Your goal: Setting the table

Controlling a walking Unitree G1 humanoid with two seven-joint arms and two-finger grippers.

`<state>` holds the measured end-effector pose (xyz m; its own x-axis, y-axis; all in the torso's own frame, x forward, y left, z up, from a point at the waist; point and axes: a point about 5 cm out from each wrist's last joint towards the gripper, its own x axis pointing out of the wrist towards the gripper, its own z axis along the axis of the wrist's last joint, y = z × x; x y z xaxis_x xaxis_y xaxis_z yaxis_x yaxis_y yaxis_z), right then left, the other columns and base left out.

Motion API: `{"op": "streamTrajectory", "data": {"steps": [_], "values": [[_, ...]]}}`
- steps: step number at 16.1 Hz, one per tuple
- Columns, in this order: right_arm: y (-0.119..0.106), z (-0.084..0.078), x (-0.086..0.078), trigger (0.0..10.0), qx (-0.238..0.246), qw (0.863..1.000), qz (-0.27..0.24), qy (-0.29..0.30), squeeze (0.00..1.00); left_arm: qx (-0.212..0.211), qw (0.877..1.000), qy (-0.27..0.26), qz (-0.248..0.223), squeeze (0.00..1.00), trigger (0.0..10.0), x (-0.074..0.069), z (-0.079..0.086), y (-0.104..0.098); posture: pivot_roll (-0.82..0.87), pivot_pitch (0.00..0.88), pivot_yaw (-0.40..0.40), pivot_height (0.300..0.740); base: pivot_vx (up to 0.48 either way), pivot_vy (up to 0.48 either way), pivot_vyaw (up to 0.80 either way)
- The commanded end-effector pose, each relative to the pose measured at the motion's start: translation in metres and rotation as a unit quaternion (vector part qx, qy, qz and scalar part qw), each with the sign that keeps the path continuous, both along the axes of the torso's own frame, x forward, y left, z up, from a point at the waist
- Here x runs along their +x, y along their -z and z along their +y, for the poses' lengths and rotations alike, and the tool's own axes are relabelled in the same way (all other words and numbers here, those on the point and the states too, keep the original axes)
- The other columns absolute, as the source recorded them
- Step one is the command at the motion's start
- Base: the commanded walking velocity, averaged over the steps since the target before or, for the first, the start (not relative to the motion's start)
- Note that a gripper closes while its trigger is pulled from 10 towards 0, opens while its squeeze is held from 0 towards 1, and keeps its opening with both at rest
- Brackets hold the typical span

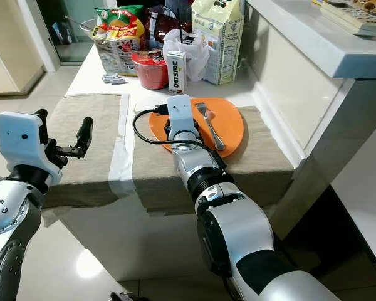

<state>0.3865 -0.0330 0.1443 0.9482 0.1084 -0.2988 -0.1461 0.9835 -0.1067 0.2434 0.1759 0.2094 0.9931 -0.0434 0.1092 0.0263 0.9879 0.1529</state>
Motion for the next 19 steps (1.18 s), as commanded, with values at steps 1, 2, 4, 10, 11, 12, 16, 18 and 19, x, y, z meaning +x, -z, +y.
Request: {"op": "streamTrajectory", "data": {"steps": [1,2,4,10,11,12,16,18,19], "values": [[0.024,-0.002,-0.009,0.0,0.003,0.999,0.052,0.002,0.00,0.006,1.000,0.002,0.004,0.00,10.0,0.002,0.000,0.001,0.00,0.002,0.043,0.740,0.000,0.000,0.00],[0.024,-0.002,-0.009,0.0,0.003,0.999,0.052,0.002,0.00,0.006,1.000,0.002,0.004,0.00,10.0,0.002,0.000,0.000,0.00,0.002,0.044,0.740,0.000,0.000,0.00],[0.023,-0.001,-0.009,0.0,0.003,0.999,0.048,-0.001,0.00,0.008,1.000,0.003,0.003,0.00,10.0,0.002,-0.001,0.000,0.00,0.001,0.044,0.740,0.000,0.000,0.00],[0.019,0.004,-0.009,0.0,-0.006,1.000,0.028,-0.014,0.00,0.010,1.000,0.002,0.002,0.00,10.0,0.003,0.000,0.000,0.01,0.000,0.046,0.740,0.000,0.000,0.00],[0.017,0.004,-0.008,0.0,-0.009,1.000,0.020,-0.016,0.00,0.011,1.000,0.002,0.002,0.00,10.0,0.003,0.001,0.000,0.01,0.000,0.046,0.740,0.000,0.000,0.00],[0.015,0.005,-0.008,0.0,-0.011,1.000,0.010,-0.017,0.00,0.011,1.000,0.002,0.001,0.00,10.0,0.003,0.001,0.000,0.01,0.000,0.045,0.740,0.000,0.000,0.00],[-0.017,0.009,0.002,0.0,-0.019,0.996,-0.088,-0.018,0.00,0.011,1.000,0.000,0.000,0.00,10.0,0.003,0.001,-0.001,0.01,0.000,0.045,0.740,0.000,0.000,0.00],[-0.023,0.009,0.003,0.0,-0.019,0.994,-0.107,-0.017,0.00,0.010,1.000,0.000,0.000,0.00,10.0,0.003,0.001,-0.001,0.01,0.000,0.046,0.740,0.000,0.000,0.00],[-0.027,0.010,0.004,0.0,-0.020,0.992,-0.119,-0.019,0.00,0.010,1.000,0.000,0.000,0.00,10.0,0.003,0.001,-0.001,0.00,0.000,0.047,0.740,0.000,0.000,0.00]]}}
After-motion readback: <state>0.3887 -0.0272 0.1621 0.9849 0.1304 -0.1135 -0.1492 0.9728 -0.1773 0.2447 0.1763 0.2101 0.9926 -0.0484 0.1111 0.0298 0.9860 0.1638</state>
